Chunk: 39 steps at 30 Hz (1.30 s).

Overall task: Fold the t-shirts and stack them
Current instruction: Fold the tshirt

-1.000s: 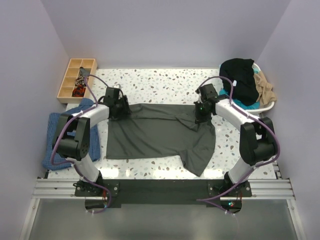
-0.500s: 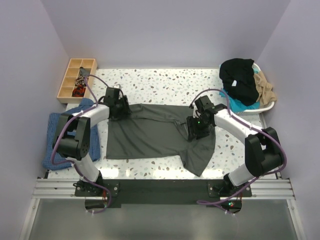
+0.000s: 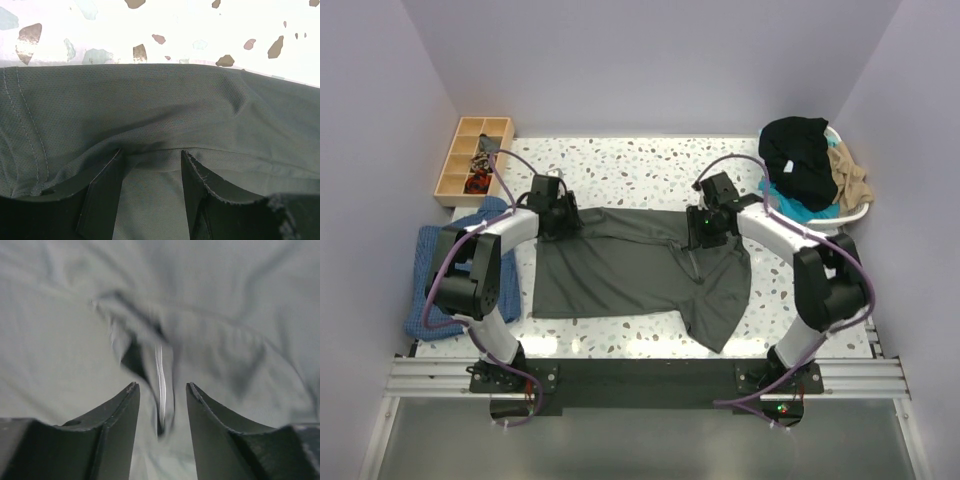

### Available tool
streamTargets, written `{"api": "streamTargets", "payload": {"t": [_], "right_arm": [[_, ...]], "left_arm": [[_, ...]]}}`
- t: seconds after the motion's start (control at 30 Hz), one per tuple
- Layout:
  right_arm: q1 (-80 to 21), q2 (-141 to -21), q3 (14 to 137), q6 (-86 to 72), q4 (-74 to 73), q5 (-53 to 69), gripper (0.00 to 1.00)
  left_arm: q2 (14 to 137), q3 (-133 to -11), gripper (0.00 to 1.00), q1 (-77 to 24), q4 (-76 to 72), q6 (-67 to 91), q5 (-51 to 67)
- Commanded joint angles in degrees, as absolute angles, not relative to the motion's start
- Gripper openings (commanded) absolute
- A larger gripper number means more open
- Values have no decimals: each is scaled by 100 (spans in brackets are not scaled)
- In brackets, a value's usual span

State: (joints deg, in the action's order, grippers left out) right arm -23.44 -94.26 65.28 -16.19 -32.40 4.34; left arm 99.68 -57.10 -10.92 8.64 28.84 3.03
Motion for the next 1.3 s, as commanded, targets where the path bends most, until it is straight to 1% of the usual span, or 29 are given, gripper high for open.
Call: {"api": "streamTargets", "payload": {"t": [0.0, 0.2, 0.4, 0.53, 0.57, 0.63, 0.73, 0.9, 0.97, 1.1, 1.2, 1.23, 1.27], "right_arm": [[-2338, -10019, 6785, -1740, -2497, 598, 43], [-2329, -10125, 6838, -1565, -2259, 167, 43], [-2329, -10388, 7092, -1371, -2461, 254, 43], [-2329, -10494, 7102, -1371, -2435, 430, 33], [-2347, -10503, 7102, -1371, -2443, 457, 28], [-2329, -10503, 7102, -1371, -2443, 536, 26], [-2338, -10468, 7110, -1354, -2557, 545, 30], [-2329, -10310, 7040, -1310, -2610, 527, 43], [-2329, -10240, 7005, -1310, -2610, 580, 45], [-2338, -10204, 6882, -1310, -2602, 606, 45], [-2329, -10283, 6847, -1274, -2610, 589, 41], [-2338, -10301, 6855, -1257, -2628, 598, 37], [-2338, -10344, 6864, -1257, -2654, 624, 36]], "left_arm": [[9923, -5889, 53, -1090, 773, 2742, 352], [9949, -5871, 53, -1090, 756, 2733, 343], [10011, -5880, 53, -1090, 756, 2733, 334], [10046, -5880, 53, -1090, 738, 2725, 343], [10063, -5880, 53, -1090, 747, 2725, 334], [10072, -5871, 53, -1090, 738, 2725, 325], [10072, -5880, 53, -1090, 756, 2716, 325], [10046, -5871, 53, -1090, 765, 2716, 290], [10072, -5871, 53, -1090, 747, 2716, 308], [10081, -5862, 53, -1090, 738, 2716, 316], [10090, -5862, 53, -1090, 730, 2716, 334], [10090, -5862, 53, -1090, 738, 2716, 334], [10099, -5862, 53, -1090, 747, 2716, 334]]}}
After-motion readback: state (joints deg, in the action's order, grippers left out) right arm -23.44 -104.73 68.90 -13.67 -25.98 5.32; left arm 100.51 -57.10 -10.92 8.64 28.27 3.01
